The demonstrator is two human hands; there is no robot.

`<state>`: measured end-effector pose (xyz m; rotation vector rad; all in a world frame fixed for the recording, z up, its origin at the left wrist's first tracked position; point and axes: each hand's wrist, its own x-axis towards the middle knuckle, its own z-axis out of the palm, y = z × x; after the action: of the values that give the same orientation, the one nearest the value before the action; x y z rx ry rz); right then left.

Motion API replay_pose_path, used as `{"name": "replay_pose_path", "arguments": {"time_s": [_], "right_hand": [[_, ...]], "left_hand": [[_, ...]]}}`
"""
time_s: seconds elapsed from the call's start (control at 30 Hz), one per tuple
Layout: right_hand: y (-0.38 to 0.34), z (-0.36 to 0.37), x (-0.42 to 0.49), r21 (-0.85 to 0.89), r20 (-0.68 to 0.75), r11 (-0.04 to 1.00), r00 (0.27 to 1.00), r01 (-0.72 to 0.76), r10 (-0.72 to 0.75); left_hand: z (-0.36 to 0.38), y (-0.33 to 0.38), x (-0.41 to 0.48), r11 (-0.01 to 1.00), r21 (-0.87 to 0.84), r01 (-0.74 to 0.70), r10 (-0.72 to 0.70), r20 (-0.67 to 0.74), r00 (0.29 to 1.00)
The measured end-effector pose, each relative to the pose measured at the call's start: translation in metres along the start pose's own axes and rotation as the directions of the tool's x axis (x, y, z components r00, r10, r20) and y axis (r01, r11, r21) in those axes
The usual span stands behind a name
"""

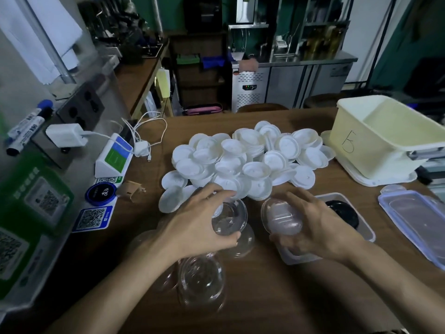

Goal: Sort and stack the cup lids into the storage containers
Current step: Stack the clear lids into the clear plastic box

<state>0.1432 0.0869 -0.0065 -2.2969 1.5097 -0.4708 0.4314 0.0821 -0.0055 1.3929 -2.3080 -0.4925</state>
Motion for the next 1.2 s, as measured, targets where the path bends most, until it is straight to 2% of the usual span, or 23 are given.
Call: {"name": "replay_pose_path", "arguments": {"time_s": [0.23, 0.33, 0.47, 0.73, 0.97, 1.2], "right_hand": [[0.038, -0.023, -0.003, -0.194, 0.192, 0.981, 0.980, -0.012, 0.050], [0.047, -0.024, 0.001, -0.239, 0.250, 0.970, 0.968, 0.033, 0.029], [0.047, -0.023, 0.004, -0.257, 0.272, 0.962, 0.962, 0.092, -0.020], [0.053, -0.014, 0.000, -0.155, 0.297, 0.977, 0.950, 0.148, -0.097], [0.058, -0.009, 0.005, -0.223, 0.321, 0.959, 0.942, 0.174, -0.097], [0.073, -0.038, 0.000, -0.267, 0.211, 0.948, 0.971, 0.171, -0.116]], "left_hand": [[0.020, 0.032, 0.027, 1.000, -0.005, 0.008, -0.008, 0.022, 1.000], [0.025, 0.038, 0.029, 1.000, 0.007, 0.024, -0.025, 0.028, 0.999], [0.030, 0.048, 0.033, 0.999, 0.019, 0.039, -0.040, 0.023, 0.999], [0.039, 0.059, 0.031, 0.996, 0.029, 0.088, -0.089, 0.029, 0.996], [0.045, 0.067, 0.032, 0.994, 0.027, 0.102, -0.103, 0.048, 0.994], [0.056, 0.081, 0.056, 0.998, 0.027, 0.064, -0.067, 0.106, 0.992]]}}
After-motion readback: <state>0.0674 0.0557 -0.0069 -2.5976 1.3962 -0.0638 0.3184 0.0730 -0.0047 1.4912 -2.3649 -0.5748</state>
